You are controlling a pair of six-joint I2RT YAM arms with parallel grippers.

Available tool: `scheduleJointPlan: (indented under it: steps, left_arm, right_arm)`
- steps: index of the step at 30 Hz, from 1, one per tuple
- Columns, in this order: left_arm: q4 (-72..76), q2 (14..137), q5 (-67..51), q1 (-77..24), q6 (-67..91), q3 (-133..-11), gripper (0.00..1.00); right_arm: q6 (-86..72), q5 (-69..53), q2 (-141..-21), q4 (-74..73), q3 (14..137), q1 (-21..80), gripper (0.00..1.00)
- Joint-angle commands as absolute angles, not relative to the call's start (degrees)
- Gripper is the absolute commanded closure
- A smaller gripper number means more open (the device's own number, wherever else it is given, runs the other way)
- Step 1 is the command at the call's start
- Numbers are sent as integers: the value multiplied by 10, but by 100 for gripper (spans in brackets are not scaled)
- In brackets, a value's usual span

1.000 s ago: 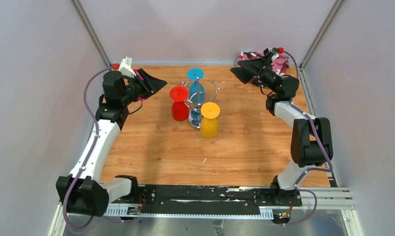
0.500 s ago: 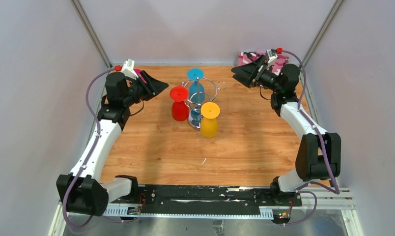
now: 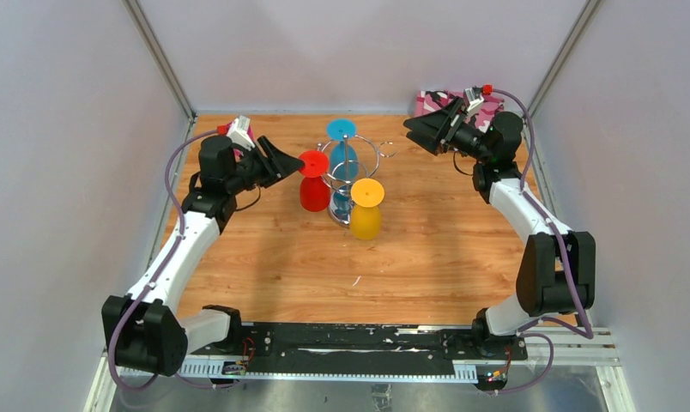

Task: Take the wine glass off the wine glass rack

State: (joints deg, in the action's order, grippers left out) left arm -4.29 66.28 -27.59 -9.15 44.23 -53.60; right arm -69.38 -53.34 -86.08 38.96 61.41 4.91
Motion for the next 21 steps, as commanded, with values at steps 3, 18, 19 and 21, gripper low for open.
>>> scheduleJointPlan:
  steps: [3,18,19,21]
  left_arm:
    - [-3,672,-291,-95,451,-537,55]
    - [20,671,-310,-96,468,-533,74]
    - [20,671,-311,-96,469,-530,74]
    - [20,671,-313,-96,468,-525,76]
  right_arm:
    - [-695,-540,-866,408,605,58,10]
    - [-726,-545,-884,449,598,57,11]
    - [-727,-545,-885,451,599,57,11]
    - [-728,-544,-886,452,599,57,11]
